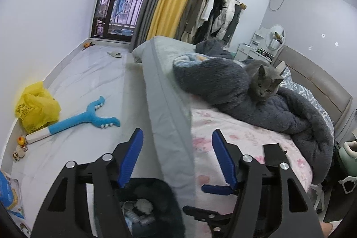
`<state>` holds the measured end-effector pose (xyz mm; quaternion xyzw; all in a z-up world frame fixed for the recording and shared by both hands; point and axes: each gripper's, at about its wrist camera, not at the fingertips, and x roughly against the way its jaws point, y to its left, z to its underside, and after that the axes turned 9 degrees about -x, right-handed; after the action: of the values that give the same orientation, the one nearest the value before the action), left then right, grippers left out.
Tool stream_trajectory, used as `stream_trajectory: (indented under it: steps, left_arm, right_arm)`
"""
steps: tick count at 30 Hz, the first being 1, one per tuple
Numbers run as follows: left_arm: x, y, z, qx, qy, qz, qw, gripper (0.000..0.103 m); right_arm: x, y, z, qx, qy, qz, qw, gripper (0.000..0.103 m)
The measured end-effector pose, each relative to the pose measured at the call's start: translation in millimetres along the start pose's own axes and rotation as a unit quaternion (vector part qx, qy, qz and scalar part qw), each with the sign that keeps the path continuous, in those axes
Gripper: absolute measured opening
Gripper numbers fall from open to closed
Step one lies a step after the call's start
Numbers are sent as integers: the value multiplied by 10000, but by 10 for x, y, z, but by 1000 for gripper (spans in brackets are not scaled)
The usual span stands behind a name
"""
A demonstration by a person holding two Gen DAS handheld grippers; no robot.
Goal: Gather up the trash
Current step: 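Move both grippers back over the bed toward the black clip piece, then lower the right gripper onto the black clip piece and close it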
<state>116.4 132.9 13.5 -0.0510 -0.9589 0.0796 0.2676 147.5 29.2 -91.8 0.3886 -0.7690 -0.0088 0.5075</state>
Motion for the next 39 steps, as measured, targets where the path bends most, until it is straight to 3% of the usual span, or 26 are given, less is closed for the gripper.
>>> stream_trajectory:
  steps: [11, 17, 26, 29, 39]
  left_arm:
    - [-307, -661, -103, -218, 67, 390, 9990, 66]
    - [-452, -1003, -102, -393, 153, 570, 9975, 66]
    - [-645, -1427, -54, -603, 300, 767, 9948, 66]
    - [-703, -1513, -18, -656, 376, 813, 9938, 66]
    - [-866, -1742, 5, -893, 551, 918, 9902, 66]
  right_arm:
    - [945, -744, 67, -537, -1092, 499, 9913, 65]
    - [1336, -1197, 206, -932, -1440, 806, 9819, 66]
    - [1666, -1737, 435, -1481, -1596, 1246, 9680, 64]
    - [1737, -1901, 502, -1656, -1615, 1394, 9628, 54]
    - [1848, -2216, 595, -2033, -1628, 1688, 9506, 42]
